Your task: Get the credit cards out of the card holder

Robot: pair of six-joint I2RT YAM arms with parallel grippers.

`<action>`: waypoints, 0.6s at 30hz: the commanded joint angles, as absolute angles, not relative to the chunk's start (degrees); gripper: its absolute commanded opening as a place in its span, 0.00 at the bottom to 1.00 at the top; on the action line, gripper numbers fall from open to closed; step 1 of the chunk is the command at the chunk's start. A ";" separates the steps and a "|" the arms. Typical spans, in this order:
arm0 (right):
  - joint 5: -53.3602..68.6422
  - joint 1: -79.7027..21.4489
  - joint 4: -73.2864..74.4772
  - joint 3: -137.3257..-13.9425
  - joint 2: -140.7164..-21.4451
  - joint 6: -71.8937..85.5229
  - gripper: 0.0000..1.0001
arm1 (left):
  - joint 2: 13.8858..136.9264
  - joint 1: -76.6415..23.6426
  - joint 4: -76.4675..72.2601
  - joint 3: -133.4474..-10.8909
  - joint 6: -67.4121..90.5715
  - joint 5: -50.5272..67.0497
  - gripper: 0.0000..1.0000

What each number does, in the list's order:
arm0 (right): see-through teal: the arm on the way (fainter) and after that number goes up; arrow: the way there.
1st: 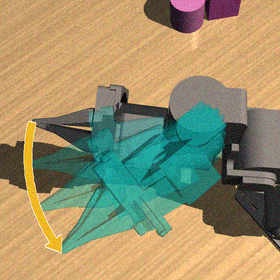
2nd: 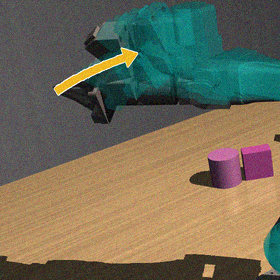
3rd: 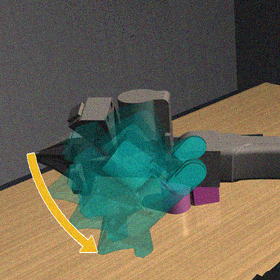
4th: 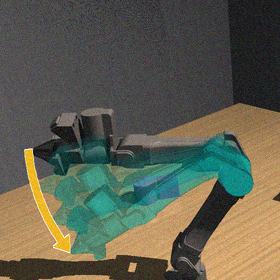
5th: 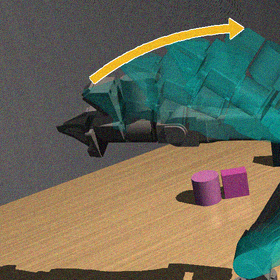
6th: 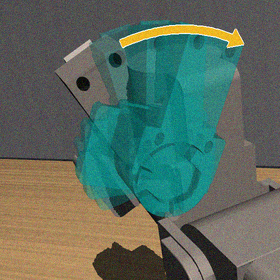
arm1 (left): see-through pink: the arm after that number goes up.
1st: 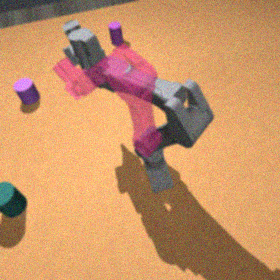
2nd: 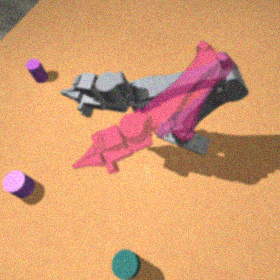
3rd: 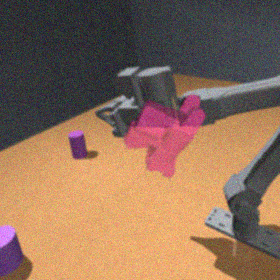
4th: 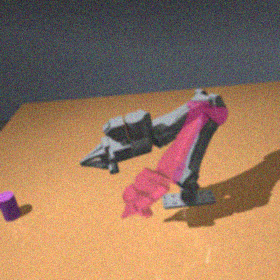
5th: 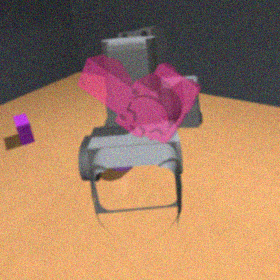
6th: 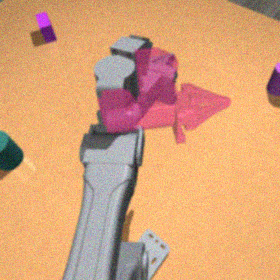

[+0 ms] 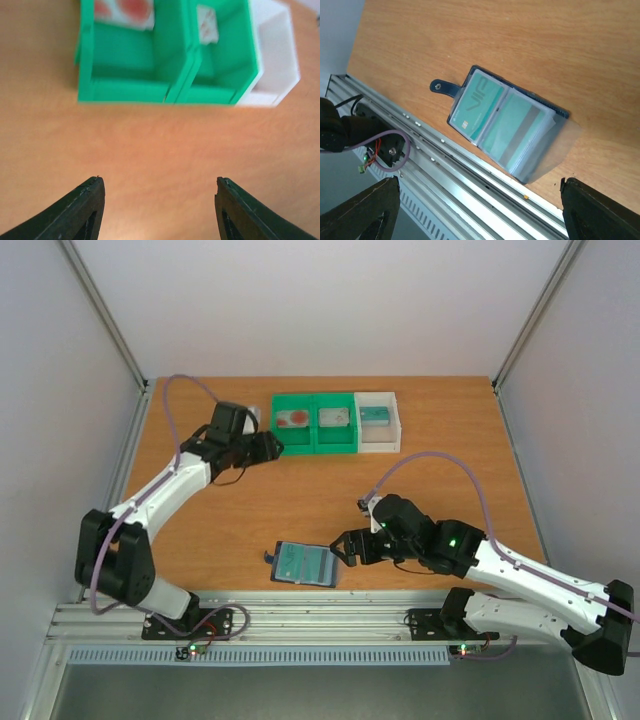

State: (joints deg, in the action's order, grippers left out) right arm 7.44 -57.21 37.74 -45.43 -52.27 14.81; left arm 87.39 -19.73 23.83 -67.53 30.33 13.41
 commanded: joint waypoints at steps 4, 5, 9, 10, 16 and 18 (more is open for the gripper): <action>8.83 -57.39 33.48 -43.22 -55.14 18.43 0.76 | 75.37 -21.04 32.10 -54.48 29.54 15.81 0.61; 8.94 -57.39 33.00 -43.12 -55.97 18.76 0.73 | 73.44 -21.49 33.15 -52.78 29.60 15.60 0.61; 9.74 -57.39 30.50 -42.58 -58.75 20.43 0.62 | 68.22 -23.68 33.74 -45.90 30.39 16.51 0.61; 10.07 -57.39 29.55 -42.30 -59.54 20.94 0.59 | 67.39 -24.55 33.55 -44.22 30.80 17.08 0.61; 12.63 -57.39 24.34 -40.45 -64.53 23.18 0.49 | 64.73 -27.97 30.40 -36.02 32.75 19.28 0.55; 13.00 -57.39 22.42 -39.70 -66.70 23.88 0.47 | 63.94 -28.67 28.09 -33.31 34.47 20.82 0.53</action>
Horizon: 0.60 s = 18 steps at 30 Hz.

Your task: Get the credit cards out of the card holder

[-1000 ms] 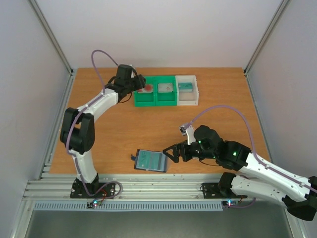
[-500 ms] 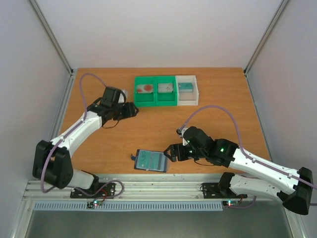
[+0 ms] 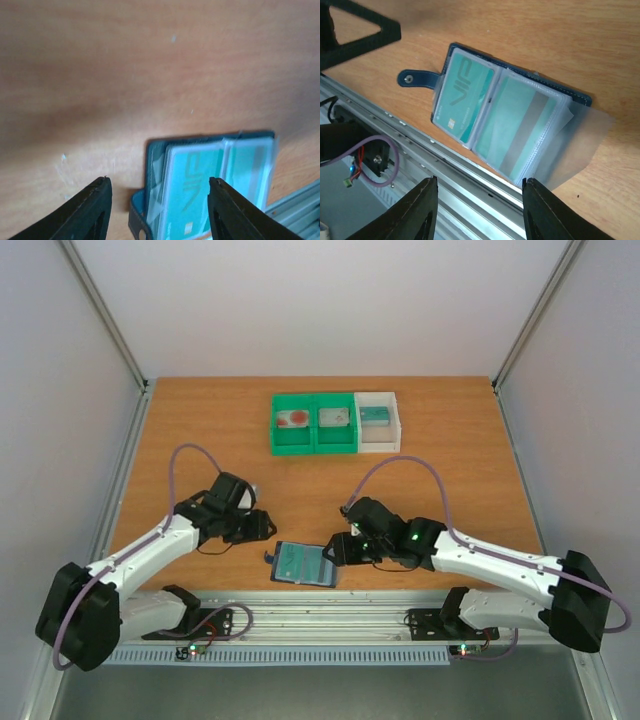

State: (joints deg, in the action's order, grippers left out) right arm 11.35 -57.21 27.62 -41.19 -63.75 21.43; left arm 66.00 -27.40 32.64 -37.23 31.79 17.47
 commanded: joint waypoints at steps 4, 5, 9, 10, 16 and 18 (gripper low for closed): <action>12.47 -57.43 18.77 -37.30 -70.96 25.26 0.44 | 63.87 -29.72 25.41 -30.21 37.48 21.75 0.52; 12.22 -57.40 17.98 -36.94 -71.96 25.38 0.43 | 64.08 -29.83 25.00 -29.43 37.98 21.97 0.51; 12.10 -57.39 16.46 -36.43 -75.72 25.43 0.41 | 64.97 -30.20 20.18 -25.39 40.23 25.42 0.48; 12.58 -57.39 15.72 -36.27 -76.44 25.51 0.40 | 65.15 -30.36 19.41 -24.51 41.16 26.07 0.47; 14.10 -57.35 13.15 -35.93 -79.30 26.19 0.32 | 64.40 -30.98 16.62 -21.74 42.58 27.65 0.37; 13.53 -57.39 12.78 -35.57 -80.03 26.80 0.33 | 63.91 -31.02 16.10 -20.69 43.25 28.24 0.35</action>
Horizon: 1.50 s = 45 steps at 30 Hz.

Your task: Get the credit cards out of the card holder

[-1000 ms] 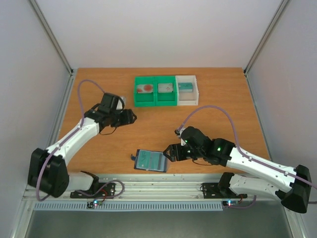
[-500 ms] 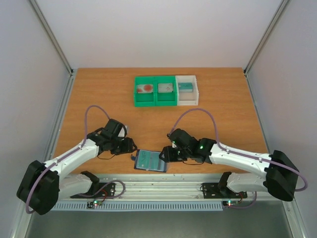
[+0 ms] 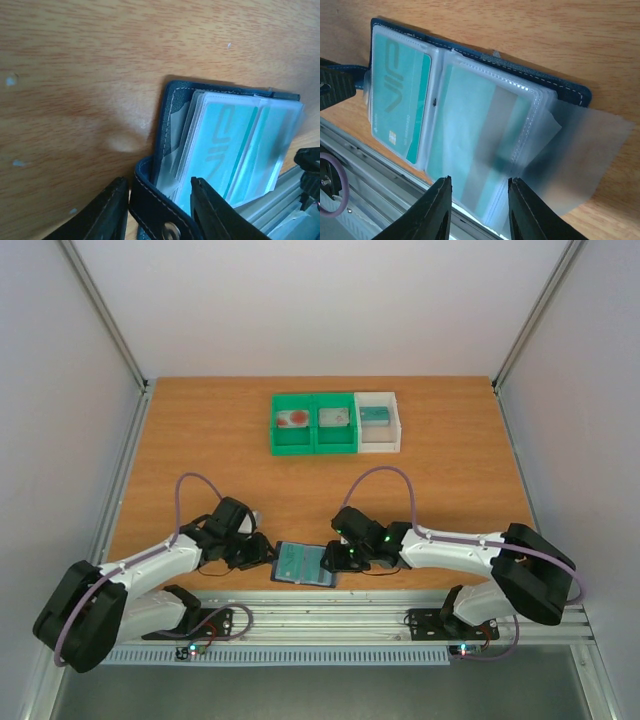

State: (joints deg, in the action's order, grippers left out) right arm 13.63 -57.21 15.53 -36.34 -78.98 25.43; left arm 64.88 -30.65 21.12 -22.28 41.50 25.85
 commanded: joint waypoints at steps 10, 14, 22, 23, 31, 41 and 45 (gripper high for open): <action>14.09 -57.31 10.76 -35.11 -83.85 27.33 0.29 | 65.04 -31.15 8.81 -15.98 47.70 31.29 0.24; 11.20 -57.30 13.07 -35.08 -82.36 26.69 0.28 | 64.52 -31.52 8.52 -15.61 48.72 31.69 0.15; 14.25 -57.30 11.45 -35.39 -80.73 26.44 0.33 | 59.87 -31.97 9.12 -14.12 50.91 31.49 0.13; 14.91 -57.30 10.57 -35.48 -80.71 26.35 0.33 | 59.56 -31.99 9.14 -13.88 51.00 31.50 0.13; 16.96 -57.30 9.26 -36.07 -79.68 25.04 0.33 | 59.01 -31.99 8.57 -12.96 51.66 31.90 0.13; 20.17 -57.30 6.99 -36.69 -78.32 24.90 0.34 | 57.35 -32.08 8.79 -12.88 52.46 32.34 0.14; 20.76 -57.31 6.58 -36.80 -77.68 25.04 0.37 | 56.16 -32.06 10.06 -13.01 52.47 32.13 0.14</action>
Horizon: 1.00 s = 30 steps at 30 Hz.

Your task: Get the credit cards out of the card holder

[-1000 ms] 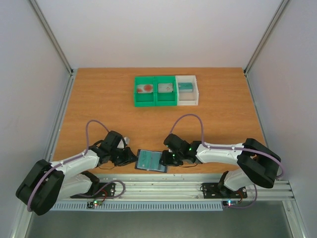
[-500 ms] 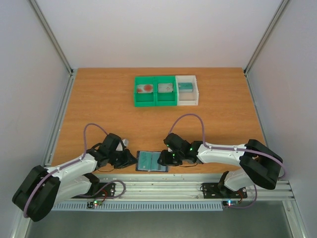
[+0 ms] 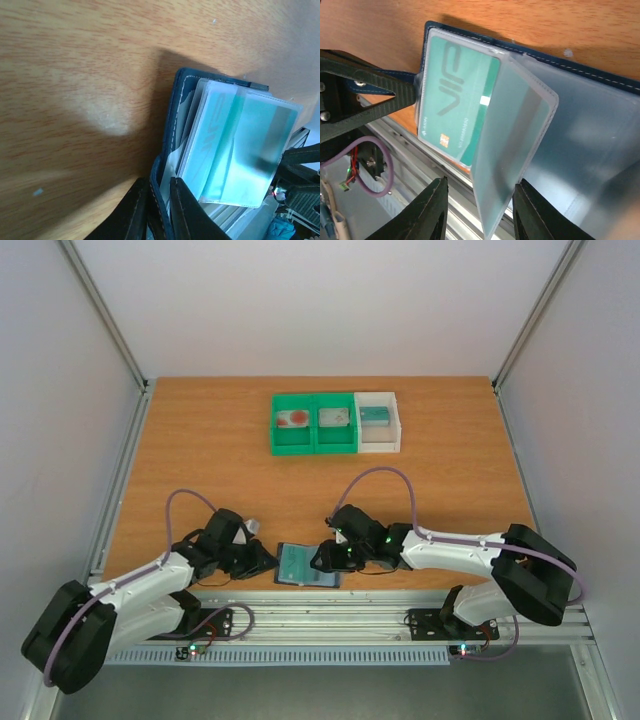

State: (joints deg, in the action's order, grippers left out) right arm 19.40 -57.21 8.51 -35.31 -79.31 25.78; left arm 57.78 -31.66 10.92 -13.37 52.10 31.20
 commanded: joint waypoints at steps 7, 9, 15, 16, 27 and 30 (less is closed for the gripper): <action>22.71 -57.30 3.87 -36.68 -78.35 25.88 0.40 | 54.78 -32.08 11.42 -12.88 52.47 31.86 0.14; 23.41 -57.30 2.51 -36.58 -78.75 26.32 0.41 | 54.52 -32.08 11.51 -12.71 52.51 31.83 0.14; 25.31 -57.30 -1.52 -36.29 -79.69 27.28 0.43 | 53.86 -32.08 11.51 -12.24 52.86 31.90 0.15; 25.65 -57.30 -2.18 -36.30 -79.91 27.41 0.43 | 53.69 -32.06 11.57 -12.14 52.97 32.00 0.15; 29.83 -57.30 -8.93 -36.78 -84.39 29.54 0.49 | 51.24 -32.12 12.76 -11.36 54.05 32.24 0.14; 30.32 -57.30 -9.83 -36.83 -84.96 29.83 0.49 | 50.48 -32.05 13.21 -11.13 54.05 32.12 0.14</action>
